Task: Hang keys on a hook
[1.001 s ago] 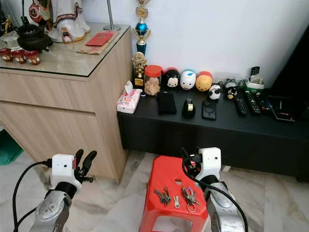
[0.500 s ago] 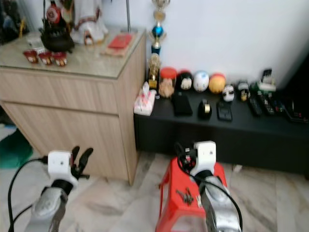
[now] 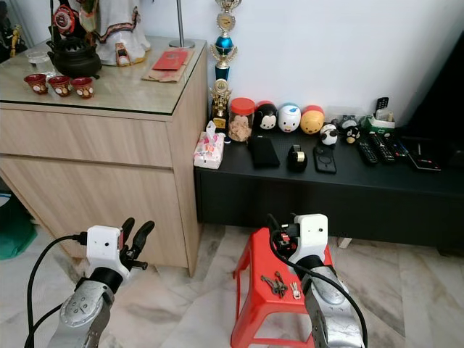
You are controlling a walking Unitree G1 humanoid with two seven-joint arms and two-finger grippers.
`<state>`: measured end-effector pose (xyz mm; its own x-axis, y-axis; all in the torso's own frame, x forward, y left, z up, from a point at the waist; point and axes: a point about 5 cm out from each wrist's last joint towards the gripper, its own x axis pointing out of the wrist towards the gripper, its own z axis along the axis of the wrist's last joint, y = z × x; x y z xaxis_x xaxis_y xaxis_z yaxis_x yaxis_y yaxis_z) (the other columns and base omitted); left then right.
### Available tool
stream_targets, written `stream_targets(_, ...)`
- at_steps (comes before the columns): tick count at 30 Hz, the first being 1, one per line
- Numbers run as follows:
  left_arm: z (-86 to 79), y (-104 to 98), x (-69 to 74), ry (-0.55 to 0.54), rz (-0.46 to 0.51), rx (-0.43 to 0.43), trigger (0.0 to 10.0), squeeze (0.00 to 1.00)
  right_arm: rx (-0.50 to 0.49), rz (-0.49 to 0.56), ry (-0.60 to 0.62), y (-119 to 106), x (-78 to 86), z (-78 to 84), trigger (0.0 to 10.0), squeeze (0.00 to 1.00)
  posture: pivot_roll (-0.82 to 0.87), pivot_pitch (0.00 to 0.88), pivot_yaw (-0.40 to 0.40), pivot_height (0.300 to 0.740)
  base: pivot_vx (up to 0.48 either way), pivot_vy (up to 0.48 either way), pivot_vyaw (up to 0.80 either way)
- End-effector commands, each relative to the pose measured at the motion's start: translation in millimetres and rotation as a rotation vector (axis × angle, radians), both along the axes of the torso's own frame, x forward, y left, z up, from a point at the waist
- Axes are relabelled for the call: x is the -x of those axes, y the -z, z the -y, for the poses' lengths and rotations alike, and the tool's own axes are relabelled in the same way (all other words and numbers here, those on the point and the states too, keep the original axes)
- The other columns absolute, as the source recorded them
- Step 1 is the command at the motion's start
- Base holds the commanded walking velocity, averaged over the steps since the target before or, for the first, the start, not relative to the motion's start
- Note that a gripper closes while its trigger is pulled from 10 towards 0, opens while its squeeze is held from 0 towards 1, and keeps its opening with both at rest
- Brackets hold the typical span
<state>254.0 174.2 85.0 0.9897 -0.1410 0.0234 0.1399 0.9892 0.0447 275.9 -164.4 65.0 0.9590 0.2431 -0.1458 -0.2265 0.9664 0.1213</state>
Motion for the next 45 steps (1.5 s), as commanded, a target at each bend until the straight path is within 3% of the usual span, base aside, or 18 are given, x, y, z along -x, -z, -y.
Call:
stream_targets(1,3.9,-3.7,1.1,0.022,0.023,-0.002,10.0,0.00,0.002,0.025,0.013,-4.4,0.6,4.1,10.0,0.00,0.02,0.000,-0.057,0.740,0.000,0.000,0.00)
stream_targets(6,2.6,-4.1,0.9,0.022,0.021,-0.006,10.0,0.00,0.006,0.014,0.011,-4.1,-1.2,3.6,10.0,0.00,0.02,0.000,-0.053,0.735,0.000,0.000,0.00)
stream_targets(21,3.1,-4.1,1.2,0.027,0.015,-0.014,10.0,0.00,0.028,-0.001,-0.009,-1.9,-2.0,5.4,10.0,0.00,0.02,0.000,-0.055,0.640,0.000,0.000,0.00)
stream_targets(45,12.6,-5.6,-0.9,0.082,-0.005,-0.024,10.0,0.00,0.038,-0.005,0.023,0.7,-5.2,16.5,10.0,0.00,0.03,0.000,-0.060,0.640,0.000,0.000,0.00)
